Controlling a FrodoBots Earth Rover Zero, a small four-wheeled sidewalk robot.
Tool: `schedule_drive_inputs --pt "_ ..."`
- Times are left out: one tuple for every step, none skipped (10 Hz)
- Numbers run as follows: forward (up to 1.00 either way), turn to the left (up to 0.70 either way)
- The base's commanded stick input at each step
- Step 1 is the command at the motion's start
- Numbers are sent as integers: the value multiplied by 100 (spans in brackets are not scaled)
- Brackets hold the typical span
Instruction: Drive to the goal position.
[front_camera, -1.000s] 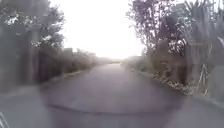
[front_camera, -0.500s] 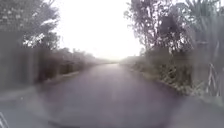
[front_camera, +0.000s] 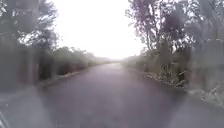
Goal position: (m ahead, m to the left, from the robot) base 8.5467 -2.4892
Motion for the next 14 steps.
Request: schedule_drive_inputs --pt "70 0" --pt "70 0" --pt "70 0" --pt "70 0" --pt "70 0" --pt "70 0" --pt "70 0" --pt "70 0" --pt "70 0" --pt "70 0" --pt "70 -1" --pt "70 -5" --pt "70 -8" --pt "70 -12"
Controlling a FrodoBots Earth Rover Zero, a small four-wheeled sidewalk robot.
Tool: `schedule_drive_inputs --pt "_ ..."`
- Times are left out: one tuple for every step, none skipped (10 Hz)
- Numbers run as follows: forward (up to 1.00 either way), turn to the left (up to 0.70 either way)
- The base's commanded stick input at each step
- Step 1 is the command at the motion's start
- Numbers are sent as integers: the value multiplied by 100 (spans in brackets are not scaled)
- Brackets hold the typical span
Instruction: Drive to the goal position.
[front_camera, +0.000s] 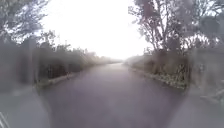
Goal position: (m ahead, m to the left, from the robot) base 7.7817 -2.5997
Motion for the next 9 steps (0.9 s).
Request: schedule_drive_inputs --pt "70 -14" --pt "70 -14" --pt "70 -14" --pt "70 -14" --pt "70 -14" --pt "70 -14" --pt "70 -14" --pt "70 -14" --pt "70 -14"
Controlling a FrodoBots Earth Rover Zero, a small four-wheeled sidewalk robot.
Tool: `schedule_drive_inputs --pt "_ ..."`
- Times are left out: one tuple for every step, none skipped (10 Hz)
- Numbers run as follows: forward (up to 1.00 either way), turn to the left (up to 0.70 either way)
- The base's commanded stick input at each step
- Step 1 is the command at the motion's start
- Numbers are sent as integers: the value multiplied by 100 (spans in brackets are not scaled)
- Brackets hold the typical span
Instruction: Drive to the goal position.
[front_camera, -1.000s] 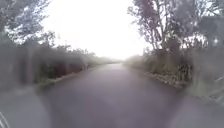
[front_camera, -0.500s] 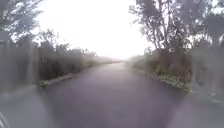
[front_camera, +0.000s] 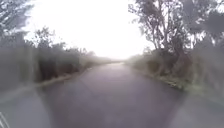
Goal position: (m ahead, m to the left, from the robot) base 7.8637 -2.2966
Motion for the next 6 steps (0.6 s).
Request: schedule_drive_inputs --pt "70 -14" --pt "70 -14" --pt "70 -14" --pt "70 -14" --pt "70 0" --pt "70 0"
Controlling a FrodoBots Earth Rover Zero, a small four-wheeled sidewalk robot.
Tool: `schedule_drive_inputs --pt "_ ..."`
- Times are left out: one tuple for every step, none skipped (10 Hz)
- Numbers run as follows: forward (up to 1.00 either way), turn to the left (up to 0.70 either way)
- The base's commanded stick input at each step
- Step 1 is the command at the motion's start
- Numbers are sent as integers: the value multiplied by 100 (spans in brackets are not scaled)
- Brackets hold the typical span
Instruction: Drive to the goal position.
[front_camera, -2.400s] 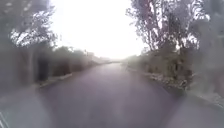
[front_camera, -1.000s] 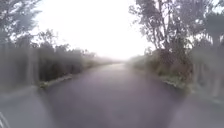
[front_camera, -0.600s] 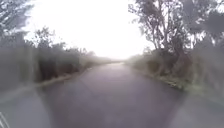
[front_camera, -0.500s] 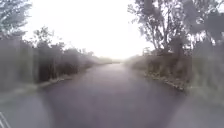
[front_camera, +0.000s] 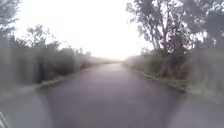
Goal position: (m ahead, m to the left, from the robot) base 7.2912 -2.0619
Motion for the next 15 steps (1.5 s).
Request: schedule_drive_inputs --pt "70 0" --pt "70 0" --pt "70 0" --pt "70 0" --pt "70 0" --pt "70 0" --pt "70 0" --pt "70 0" --pt "70 -5" --pt "70 -11" --pt "70 -14" --pt "70 -14" --pt "70 -14" --pt "70 -14" --pt "70 -14"
